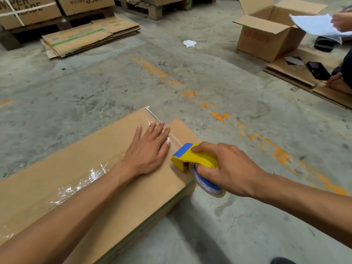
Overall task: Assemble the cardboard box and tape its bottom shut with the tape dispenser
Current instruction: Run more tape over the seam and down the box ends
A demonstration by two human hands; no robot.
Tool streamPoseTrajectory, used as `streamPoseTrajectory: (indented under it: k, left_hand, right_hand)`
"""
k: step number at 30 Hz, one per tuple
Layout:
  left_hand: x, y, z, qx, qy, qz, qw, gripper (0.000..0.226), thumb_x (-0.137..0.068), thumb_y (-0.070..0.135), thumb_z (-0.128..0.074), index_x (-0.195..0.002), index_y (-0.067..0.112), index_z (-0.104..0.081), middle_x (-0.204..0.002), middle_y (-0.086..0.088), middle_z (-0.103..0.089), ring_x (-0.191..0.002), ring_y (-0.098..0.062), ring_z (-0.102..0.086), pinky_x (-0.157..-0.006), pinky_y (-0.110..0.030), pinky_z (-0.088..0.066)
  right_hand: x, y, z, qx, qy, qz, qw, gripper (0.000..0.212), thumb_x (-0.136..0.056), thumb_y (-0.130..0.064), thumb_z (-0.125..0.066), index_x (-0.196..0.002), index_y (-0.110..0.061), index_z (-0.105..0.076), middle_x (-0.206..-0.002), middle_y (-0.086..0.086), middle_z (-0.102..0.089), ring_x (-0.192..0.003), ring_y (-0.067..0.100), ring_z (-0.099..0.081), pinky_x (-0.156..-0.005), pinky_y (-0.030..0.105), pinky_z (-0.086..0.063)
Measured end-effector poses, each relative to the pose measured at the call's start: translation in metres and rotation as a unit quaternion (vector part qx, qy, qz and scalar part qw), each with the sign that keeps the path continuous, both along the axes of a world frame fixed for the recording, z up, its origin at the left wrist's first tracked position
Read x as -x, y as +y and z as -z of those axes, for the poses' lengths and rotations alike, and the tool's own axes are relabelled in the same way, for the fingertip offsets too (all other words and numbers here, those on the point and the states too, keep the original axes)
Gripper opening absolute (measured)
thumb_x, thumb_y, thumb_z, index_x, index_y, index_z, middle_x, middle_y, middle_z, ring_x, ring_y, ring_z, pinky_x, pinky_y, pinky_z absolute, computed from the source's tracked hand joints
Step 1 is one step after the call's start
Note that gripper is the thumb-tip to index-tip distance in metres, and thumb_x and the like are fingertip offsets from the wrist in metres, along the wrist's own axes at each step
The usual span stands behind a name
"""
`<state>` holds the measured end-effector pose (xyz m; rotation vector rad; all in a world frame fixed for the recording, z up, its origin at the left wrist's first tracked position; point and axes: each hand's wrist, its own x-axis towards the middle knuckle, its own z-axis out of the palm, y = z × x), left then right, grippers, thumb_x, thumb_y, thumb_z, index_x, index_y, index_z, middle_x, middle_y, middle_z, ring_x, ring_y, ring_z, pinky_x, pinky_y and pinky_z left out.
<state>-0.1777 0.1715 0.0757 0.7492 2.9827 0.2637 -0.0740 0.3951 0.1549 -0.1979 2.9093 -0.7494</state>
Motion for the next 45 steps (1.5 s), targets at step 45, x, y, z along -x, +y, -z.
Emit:
streamPoseTrajectory:
  k: [45]
  left_hand:
    - [-0.007, -0.012, 0.005, 0.038, 0.005, 0.117, 0.992, 0.062, -0.099, 0.057, -0.008, -0.157, 0.035, -0.002, -0.164, 0.016, -0.001, -0.150, -0.007, 0.008, -0.122, -0.039, 0.004]
  right_hand:
    - [-0.084, 0.033, 0.006, -0.002, -0.044, -0.024, 0.999, 0.048, -0.079, -0.055, -0.046, -0.127, -0.052, -0.036, -0.099, 0.004, -0.053, -0.090, 0.026, -0.054, -0.079, 0.034, -0.044]
